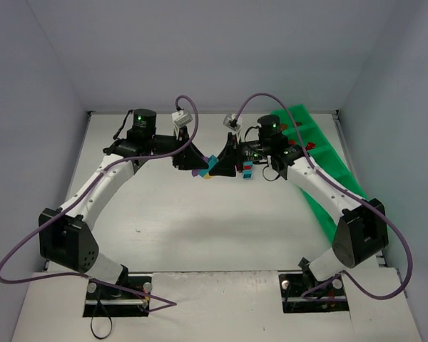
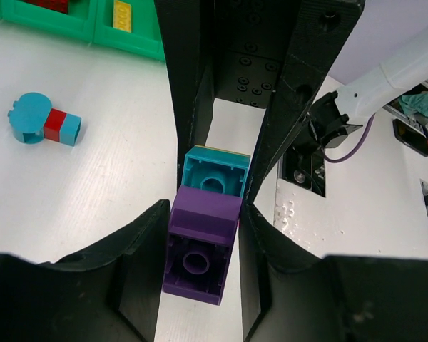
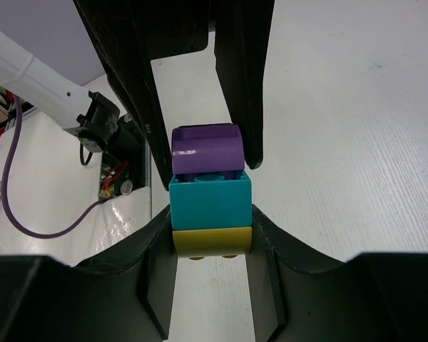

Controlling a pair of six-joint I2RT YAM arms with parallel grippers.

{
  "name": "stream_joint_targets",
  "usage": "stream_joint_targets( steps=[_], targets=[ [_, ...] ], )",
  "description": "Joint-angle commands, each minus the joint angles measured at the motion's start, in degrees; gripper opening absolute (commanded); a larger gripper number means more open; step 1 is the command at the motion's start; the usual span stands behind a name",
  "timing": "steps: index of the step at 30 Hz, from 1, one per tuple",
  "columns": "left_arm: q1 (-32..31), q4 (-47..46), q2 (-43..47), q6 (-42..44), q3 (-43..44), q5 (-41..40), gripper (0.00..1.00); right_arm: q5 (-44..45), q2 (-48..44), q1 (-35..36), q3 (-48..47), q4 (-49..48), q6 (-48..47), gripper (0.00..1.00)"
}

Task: Sort the legos into containers by color

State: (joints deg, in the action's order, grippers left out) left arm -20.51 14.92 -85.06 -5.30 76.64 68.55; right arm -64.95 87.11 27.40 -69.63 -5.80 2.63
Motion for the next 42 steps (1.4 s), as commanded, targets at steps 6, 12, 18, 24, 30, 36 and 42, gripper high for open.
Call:
stream_joint_targets(
  steps=[6, 12, 18, 24, 30, 36, 42],
  targets=[
    [-1.0, -2.7, 0.3, 1.9, 2.7, -0.3, 0.0, -2.1, 0.4, 0.4, -3.5, -4.0, -0.3, 0.21],
    [-0.8, -3.2, 0.6, 1.9, 2.5, -0.5, 0.0, -2.2, 0.3, 0.3, -2.6, -2.5, -1.2, 0.43],
    [-0.8, -3.1, 0.8, 1.9, 2.5, -1.6, 0.0, -2.2, -0.3, 0.3, -2.0, -1.5, -1.8, 0.43],
    [-0.8, -3.1, 0.9, 1.9, 3.0, -2.1, 0.0, -1.4, -0.8, 0.3, -1.7, 0.6, -3.6, 0.41],
    [-0.7, -2.9, 1.2, 1.8, 3.3, -2.5, 0.0, -0.4, -1.5, 0.3, -1.3, 1.9, -4.7, 0.47],
    [-0.7, -2.7, 1.4, 1.8, 3.5, -2.7, 0.0, 0.2, -1.8, 0.2, -0.9, 2.6, -5.4, 0.53],
    [-0.7, -2.6, 1.6, 1.8, 3.3, -2.4, 0.0, 0.3, -1.8, 0.2, -0.8, 2.6, -5.5, 0.39]
  ],
)
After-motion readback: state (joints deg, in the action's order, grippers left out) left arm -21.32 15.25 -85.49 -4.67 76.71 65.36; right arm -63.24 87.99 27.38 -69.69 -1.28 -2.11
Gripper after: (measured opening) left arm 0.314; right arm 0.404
